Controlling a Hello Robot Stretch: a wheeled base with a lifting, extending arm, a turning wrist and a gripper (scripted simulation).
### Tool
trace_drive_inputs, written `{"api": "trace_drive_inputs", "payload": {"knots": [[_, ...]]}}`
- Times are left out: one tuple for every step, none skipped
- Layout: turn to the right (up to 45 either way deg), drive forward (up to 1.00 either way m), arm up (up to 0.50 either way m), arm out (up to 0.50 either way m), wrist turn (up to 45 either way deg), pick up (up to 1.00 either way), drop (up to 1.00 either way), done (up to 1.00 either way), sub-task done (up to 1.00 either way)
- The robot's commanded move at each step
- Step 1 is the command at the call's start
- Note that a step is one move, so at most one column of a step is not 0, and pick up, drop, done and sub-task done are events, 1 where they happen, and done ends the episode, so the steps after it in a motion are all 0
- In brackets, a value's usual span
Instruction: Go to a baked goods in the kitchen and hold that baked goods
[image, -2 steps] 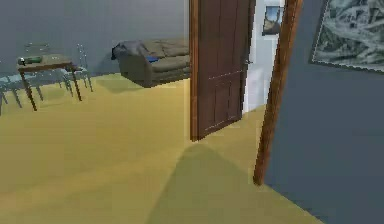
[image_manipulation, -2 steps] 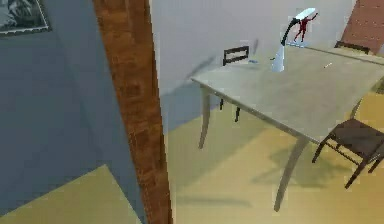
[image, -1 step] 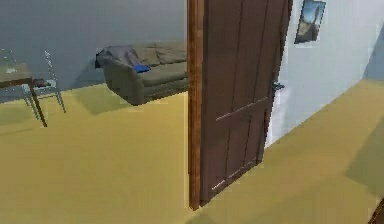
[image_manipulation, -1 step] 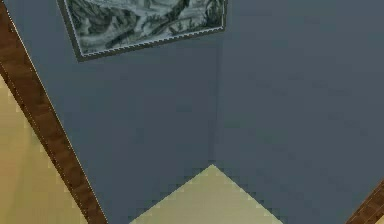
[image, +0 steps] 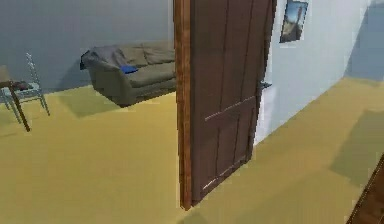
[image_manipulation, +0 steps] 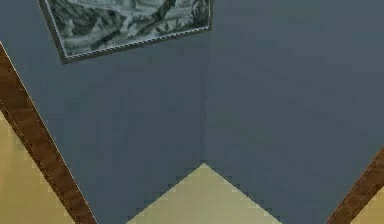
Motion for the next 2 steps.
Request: {"api": "trace_drive_inputs", "payload": {"knots": [[0.0,0.6,0.0,0.0,0.0,0.0,0.0,0.0,0.0],[-45.0,0.0,0.0,0.0,0.0,0.0,0.0,0.0,0.0]]}}
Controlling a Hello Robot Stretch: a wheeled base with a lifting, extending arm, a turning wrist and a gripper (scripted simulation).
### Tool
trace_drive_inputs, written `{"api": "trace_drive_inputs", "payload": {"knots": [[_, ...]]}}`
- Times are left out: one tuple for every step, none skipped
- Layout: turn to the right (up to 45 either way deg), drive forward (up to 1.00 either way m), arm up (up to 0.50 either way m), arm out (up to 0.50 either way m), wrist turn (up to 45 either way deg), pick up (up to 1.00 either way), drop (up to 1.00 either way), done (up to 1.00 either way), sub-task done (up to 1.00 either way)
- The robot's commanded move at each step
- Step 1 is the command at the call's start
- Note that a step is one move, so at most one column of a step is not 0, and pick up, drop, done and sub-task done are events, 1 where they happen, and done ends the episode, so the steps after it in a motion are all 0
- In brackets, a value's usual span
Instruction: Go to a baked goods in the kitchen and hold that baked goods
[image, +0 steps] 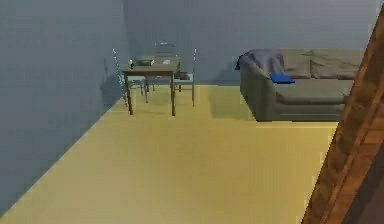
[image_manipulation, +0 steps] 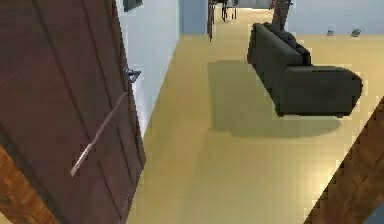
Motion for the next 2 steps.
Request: {"api": "trace_drive_inputs", "payload": {"knots": [[-45.0,0.0,0.0,0.0,0.0,0.0,0.0,0.0,0.0],[-36.0,0.0,0.0,0.0,0.0,0.0,0.0,0.0,0.0]]}}
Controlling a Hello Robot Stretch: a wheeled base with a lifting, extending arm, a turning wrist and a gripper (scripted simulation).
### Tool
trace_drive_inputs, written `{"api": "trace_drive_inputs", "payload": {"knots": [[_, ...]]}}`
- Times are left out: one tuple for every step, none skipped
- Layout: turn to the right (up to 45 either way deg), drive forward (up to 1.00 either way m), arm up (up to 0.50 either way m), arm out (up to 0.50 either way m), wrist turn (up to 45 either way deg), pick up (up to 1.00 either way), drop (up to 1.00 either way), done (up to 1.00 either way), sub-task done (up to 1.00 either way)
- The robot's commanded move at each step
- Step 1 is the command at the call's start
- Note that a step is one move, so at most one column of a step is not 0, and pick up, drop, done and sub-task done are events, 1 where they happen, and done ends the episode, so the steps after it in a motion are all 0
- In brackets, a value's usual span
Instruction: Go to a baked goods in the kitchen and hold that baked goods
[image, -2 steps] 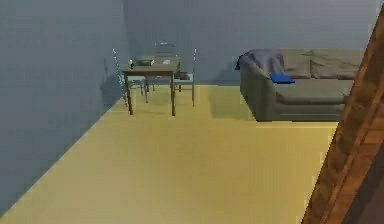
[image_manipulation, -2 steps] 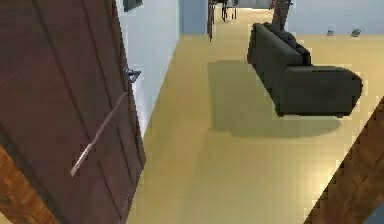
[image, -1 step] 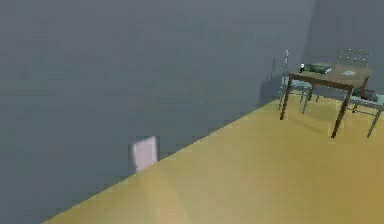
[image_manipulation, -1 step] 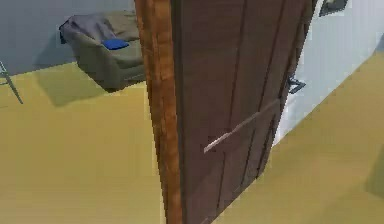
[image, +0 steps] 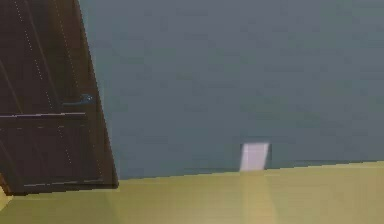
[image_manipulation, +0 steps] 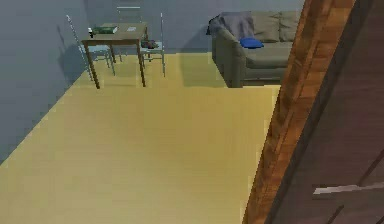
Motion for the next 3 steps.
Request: {"api": "trace_drive_inputs", "payload": {"knots": [[0.0,0.25,0.0,0.0,0.0,0.0,0.0,0.0,0.0],[45.0,0.0,0.0,0.0,0.0,0.0,0.0,0.0,0.0],[45.0,0.0,0.0,0.0,0.0,0.0,0.0,0.0,0.0]]}}
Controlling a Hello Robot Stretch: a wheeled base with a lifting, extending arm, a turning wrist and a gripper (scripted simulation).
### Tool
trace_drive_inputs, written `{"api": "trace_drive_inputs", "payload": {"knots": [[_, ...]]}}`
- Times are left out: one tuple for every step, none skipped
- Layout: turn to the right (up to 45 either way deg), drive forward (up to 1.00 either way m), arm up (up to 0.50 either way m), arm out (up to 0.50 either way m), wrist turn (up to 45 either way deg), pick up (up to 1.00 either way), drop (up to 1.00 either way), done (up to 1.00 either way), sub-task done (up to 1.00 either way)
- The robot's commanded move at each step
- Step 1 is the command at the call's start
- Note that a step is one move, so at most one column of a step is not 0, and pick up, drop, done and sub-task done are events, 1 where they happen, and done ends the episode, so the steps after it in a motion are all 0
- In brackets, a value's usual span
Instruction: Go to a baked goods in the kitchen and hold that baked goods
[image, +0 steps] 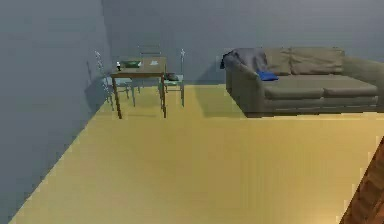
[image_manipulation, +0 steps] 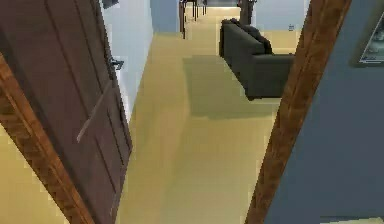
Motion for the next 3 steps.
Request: {"api": "trace_drive_inputs", "payload": {"knots": [[45.0,0.0,0.0,0.0,0.0,0.0,0.0,0.0,0.0],[36.0,0.0,0.0,0.0,0.0,0.0,0.0,0.0,0.0],[0.0,0.4,0.0,0.0,0.0,0.0,0.0,0.0,0.0]]}}
